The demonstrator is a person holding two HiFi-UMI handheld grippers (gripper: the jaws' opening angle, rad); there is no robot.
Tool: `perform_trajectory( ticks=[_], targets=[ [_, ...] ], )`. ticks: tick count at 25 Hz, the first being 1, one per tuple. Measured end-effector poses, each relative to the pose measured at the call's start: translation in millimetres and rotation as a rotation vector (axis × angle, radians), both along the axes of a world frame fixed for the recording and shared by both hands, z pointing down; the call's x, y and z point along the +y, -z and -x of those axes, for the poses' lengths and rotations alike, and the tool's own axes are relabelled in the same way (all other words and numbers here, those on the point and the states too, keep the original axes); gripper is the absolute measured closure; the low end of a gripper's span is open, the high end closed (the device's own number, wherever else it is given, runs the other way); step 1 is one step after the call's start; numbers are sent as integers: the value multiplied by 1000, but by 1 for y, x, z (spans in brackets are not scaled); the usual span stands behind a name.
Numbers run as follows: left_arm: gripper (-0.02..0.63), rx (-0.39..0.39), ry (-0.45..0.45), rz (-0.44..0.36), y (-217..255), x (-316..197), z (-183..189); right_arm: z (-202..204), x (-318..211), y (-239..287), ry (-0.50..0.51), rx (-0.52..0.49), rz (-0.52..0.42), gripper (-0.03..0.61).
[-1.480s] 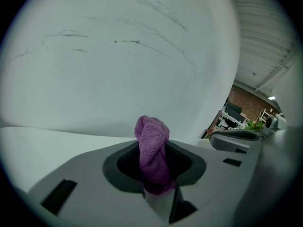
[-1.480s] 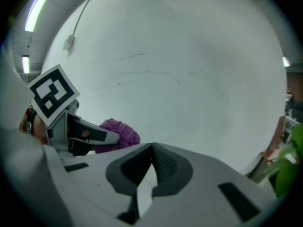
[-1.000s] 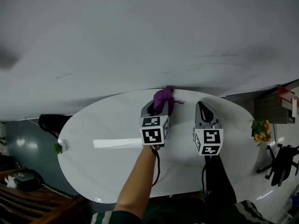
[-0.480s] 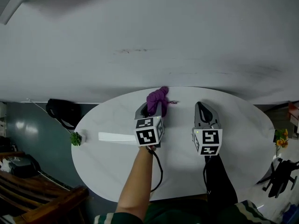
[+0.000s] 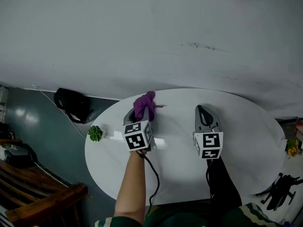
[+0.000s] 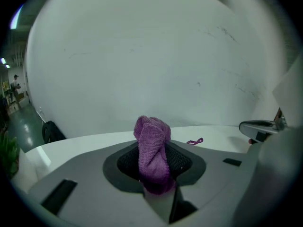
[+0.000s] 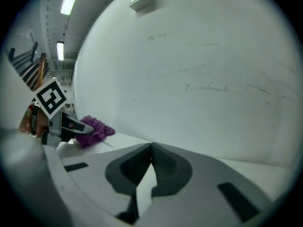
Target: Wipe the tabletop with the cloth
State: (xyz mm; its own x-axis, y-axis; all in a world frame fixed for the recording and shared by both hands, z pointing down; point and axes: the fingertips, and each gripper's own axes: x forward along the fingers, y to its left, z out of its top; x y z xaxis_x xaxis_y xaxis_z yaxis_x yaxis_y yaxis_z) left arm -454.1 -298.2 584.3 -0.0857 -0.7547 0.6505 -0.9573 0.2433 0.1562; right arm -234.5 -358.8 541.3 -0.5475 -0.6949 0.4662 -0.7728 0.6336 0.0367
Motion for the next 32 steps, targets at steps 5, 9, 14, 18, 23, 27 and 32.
perform_trajectory(
  ticks=[5, 9, 14, 18, 23, 27, 32],
  targets=[
    [489, -32, 70, 14, -1, 33, 51, 20, 11, 3, 24, 21, -5, 575],
    [495, -53, 123, 28, -5, 48, 69, 15, 13, 3, 27, 61, -8, 575],
    [500, -56, 144, 9, 4, 46, 55, -4, 11, 13, 10, 61, -20, 575],
    [502, -68, 12, -25, 26, 28, -12, -43, 2, 31, -28, 52, -44, 575],
    [502, -46, -169, -91, 54, -5, -136, -131, -11, 56, -120, 51, -91, 575],
    [502, 25, -314, -124, 68, -24, -255, -238, -6, 64, -243, 64, -92, 575],
    [502, 63, -475, -129, 72, -40, -398, -365, 7, 71, -377, 92, -93, 575]
  ],
)
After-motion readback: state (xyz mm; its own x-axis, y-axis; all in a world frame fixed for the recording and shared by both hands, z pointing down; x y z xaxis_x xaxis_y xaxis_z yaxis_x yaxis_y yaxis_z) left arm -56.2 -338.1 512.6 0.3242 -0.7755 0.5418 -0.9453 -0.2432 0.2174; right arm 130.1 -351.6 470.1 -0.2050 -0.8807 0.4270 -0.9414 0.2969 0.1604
